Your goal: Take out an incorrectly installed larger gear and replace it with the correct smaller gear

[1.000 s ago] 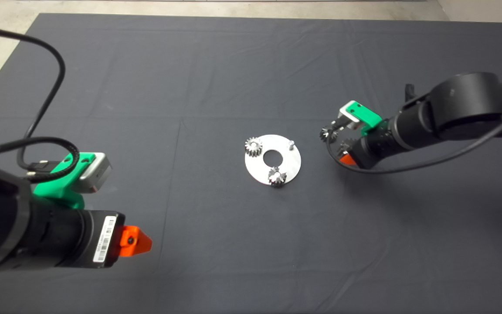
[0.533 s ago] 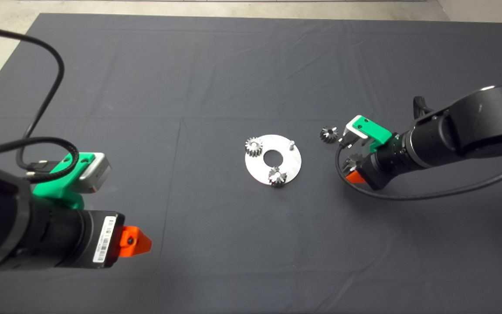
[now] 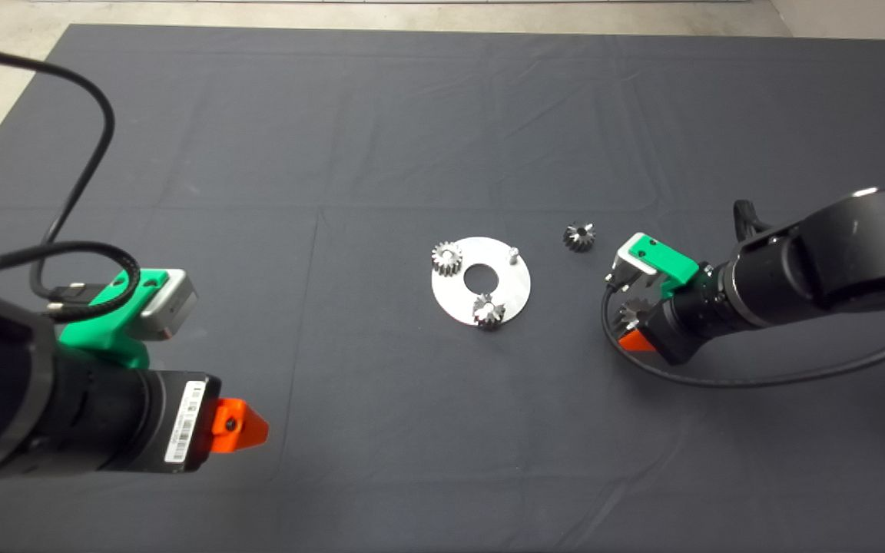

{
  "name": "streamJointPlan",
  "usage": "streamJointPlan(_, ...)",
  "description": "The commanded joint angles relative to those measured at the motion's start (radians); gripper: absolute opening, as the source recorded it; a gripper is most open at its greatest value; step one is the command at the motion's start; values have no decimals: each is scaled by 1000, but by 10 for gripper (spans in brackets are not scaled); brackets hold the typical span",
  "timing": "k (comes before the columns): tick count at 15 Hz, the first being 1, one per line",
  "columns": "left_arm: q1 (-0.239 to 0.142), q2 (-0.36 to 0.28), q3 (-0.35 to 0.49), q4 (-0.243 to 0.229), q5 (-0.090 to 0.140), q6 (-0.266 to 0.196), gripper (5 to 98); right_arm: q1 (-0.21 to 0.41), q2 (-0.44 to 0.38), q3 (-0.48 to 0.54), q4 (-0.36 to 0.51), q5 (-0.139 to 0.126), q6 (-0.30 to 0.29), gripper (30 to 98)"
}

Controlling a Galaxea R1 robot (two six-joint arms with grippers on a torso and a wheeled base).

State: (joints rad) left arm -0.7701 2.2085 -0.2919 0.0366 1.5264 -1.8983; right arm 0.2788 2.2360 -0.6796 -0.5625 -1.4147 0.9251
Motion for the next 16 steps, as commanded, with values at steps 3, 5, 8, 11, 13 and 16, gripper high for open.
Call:
streamJointPlan(3, -9, 3, 16, -14, 31, -2, 979, -6, -12, 9, -147, -1, 46, 481)
streamJointPlan(5, -9, 3, 16, -14, 31, -2, 979, -26, -12, -13, -172, -6, 49, 481)
streamJointPlan(8, -9, 3, 16, -14, 31, -2, 979, -27, -9, -23, -175, -6, 58, 481)
streamJointPlan(11, -9, 3, 16, -14, 31, -2, 979, -29, -5, -26, -175, -6, 67, 481)
streamJointPlan(13, -9, 3, 16, -14, 31, -2, 979, -35, -3, -40, -175, -6, 75, 481)
streamJointPlan(16, -9, 3, 16, -14, 31, -2, 979, -64, -8, -52, -211, -5, 83, 480)
